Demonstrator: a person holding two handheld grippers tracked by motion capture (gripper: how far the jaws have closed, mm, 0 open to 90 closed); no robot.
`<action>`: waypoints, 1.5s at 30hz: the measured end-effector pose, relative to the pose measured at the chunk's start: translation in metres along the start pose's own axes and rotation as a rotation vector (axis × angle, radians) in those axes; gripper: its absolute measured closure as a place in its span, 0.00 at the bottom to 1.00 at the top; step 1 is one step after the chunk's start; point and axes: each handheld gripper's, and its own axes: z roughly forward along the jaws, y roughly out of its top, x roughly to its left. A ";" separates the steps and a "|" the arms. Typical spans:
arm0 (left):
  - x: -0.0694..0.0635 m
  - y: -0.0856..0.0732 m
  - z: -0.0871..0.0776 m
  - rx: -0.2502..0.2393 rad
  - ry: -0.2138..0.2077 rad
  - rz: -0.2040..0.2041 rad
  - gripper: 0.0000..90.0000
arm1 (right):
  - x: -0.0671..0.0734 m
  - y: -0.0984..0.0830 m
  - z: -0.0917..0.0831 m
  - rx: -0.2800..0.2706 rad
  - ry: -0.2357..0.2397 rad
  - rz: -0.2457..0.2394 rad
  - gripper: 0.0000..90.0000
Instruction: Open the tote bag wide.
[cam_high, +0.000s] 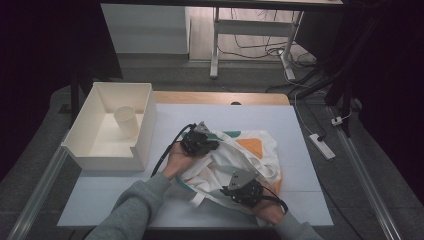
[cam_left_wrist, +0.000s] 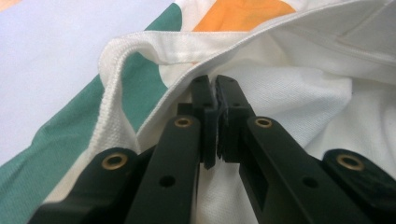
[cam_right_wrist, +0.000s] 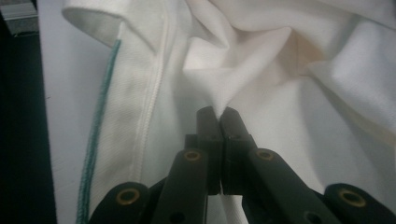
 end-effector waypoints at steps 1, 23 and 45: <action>0.000 0.000 0.000 0.000 0.000 -0.001 0.97 | 0.000 0.000 0.000 0.002 0.002 -0.006 0.99; -0.003 0.001 -0.006 -0.010 -0.031 -0.002 0.86 | -0.013 0.012 -0.030 -0.148 -0.059 0.047 0.64; -0.018 -0.010 -0.028 0.118 -0.016 0.075 0.55 | -0.067 -0.002 -0.051 -0.065 -0.322 0.195 0.55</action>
